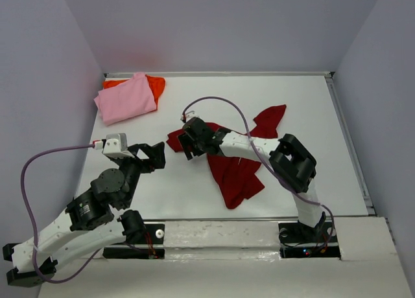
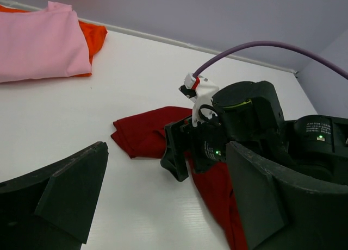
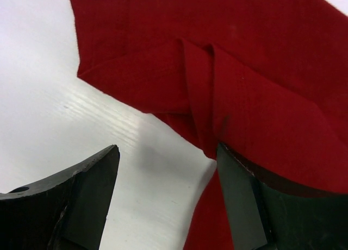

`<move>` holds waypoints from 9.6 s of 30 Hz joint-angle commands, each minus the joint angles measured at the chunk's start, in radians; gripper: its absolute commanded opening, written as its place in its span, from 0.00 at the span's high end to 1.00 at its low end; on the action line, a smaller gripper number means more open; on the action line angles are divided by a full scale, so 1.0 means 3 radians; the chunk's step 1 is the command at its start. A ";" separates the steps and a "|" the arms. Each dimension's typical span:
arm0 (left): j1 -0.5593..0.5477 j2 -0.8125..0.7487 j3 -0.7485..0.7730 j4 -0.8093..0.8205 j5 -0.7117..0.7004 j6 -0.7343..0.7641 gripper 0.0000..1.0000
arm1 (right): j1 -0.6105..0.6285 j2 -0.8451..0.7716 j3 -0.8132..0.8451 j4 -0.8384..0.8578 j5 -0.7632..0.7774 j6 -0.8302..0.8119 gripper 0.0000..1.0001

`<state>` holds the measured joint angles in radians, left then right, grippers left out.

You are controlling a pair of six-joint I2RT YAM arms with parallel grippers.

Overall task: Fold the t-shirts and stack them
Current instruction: Flatten out the crumpled T-shirt at the center of the board.

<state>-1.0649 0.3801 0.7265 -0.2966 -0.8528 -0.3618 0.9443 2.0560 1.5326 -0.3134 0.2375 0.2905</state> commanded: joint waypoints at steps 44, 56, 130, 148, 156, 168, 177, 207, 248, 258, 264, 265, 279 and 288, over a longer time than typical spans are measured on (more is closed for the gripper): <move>0.0011 0.0037 -0.0029 0.0186 0.0097 0.0035 0.01 | -0.0279 -0.0216 0.0030 -0.0208 0.1059 0.0013 0.25; 0.0011 0.0021 -0.0029 0.0186 0.0117 0.0035 0.01 | -0.0279 0.0300 0.0495 -0.0208 0.1177 -0.0109 0.25; 0.1284 0.5058 0.2063 0.0247 0.1549 0.1411 0.06 | -0.1271 -0.2256 -0.0962 -0.0310 0.0492 0.0228 0.11; 0.1100 0.4813 0.1879 0.0411 0.1922 0.1324 0.07 | -0.1271 -0.1991 -0.0997 -0.0244 0.0395 0.0208 0.11; 0.1039 0.4940 0.1935 0.0426 0.1637 0.1349 0.07 | -0.1271 -0.1960 -0.1003 -0.0234 0.0349 0.0192 0.11; 0.1187 0.5078 0.1848 0.0544 0.1227 0.1344 0.07 | -0.1271 -0.1944 -0.1049 -0.0234 0.0293 0.0182 0.11; 0.1198 0.5109 0.1787 0.0661 0.1436 0.1359 0.08 | -0.1271 -0.1945 -0.1038 -0.0223 0.0277 0.0167 0.11; 0.1203 0.4625 0.1807 0.0462 0.1222 0.1329 1.00 | -0.1271 -0.1806 -0.1090 -0.0239 0.0981 0.0289 0.12; 0.1694 0.3805 0.1832 0.0355 0.1661 0.1227 1.00 | -0.2227 0.0597 0.1140 -0.0479 0.0728 0.0075 0.12; 0.1688 0.3795 0.1817 0.0365 0.1759 0.1227 1.00 | -0.2258 0.0719 0.1232 -0.0551 0.0742 0.0054 0.13; 0.1694 0.3785 0.1812 0.0365 0.1774 0.1227 1.00 | -0.2360 0.0755 0.1181 -0.0678 0.1085 0.0049 0.13; 0.1694 0.3785 0.1812 0.0370 0.1784 0.1227 1.00 | -0.2396 0.0755 0.1171 -0.0699 0.1080 0.0075 0.12; 0.1693 0.3759 0.1797 0.0375 0.1825 0.1227 1.00 | -0.2463 0.0924 0.1324 -0.0781 0.0595 0.0039 0.14; 0.1688 0.3780 0.1807 0.0365 0.1830 0.1227 1.00 | -0.2463 0.1037 0.1390 -0.0827 0.0068 0.0013 0.33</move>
<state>-0.5610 1.5597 1.2606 -0.1993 -0.3107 0.0025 0.2089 2.3390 1.9198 -0.5323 0.3523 0.3065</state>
